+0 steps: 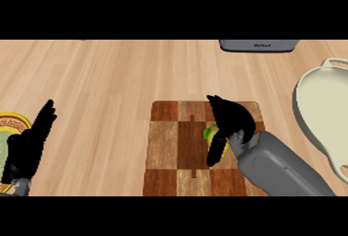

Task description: Pick the lemon from the cutting board and place it in the pot

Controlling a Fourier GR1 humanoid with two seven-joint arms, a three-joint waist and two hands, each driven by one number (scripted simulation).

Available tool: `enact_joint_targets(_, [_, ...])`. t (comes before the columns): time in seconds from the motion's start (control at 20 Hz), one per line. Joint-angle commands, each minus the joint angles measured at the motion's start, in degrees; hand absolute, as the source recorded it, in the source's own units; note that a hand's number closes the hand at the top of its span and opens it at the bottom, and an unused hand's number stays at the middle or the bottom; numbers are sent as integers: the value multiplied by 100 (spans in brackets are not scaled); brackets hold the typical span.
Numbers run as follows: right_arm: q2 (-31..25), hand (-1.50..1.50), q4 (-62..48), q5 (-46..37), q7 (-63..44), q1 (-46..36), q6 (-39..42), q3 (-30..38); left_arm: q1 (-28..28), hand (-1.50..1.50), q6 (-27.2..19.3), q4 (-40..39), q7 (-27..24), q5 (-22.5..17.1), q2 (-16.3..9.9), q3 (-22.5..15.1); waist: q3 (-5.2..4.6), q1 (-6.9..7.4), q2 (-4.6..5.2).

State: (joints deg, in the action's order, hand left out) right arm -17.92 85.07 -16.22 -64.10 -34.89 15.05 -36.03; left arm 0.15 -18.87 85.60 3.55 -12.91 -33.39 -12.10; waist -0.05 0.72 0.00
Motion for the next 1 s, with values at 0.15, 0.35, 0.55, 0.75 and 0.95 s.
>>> enact_joint_targets(0.15, [486,-150,-820,-58,-951,-517,510,146,56,0,74,220,239,40,23,108,3,4,-9])
enact_joint_targets(0.35, [634,-150,-991,-322,-663,-191,381,-13,241,0,293,-201,-300,86,100,278,1,-37,-5])
enact_joint_targets(0.55, [867,-150,-1466,-452,-692,-373,409,49,-82,0,123,48,239,218,233,175,4,-37,4])
enact_joint_targets(0.75, [791,-150,-1106,-614,-667,-46,499,157,7,0,246,76,191,219,224,410,5,-70,-14])
enact_joint_targets(0.95, [768,-150,-1535,-887,-201,58,423,333,182,0,137,174,164,509,455,283,5,-51,-7])
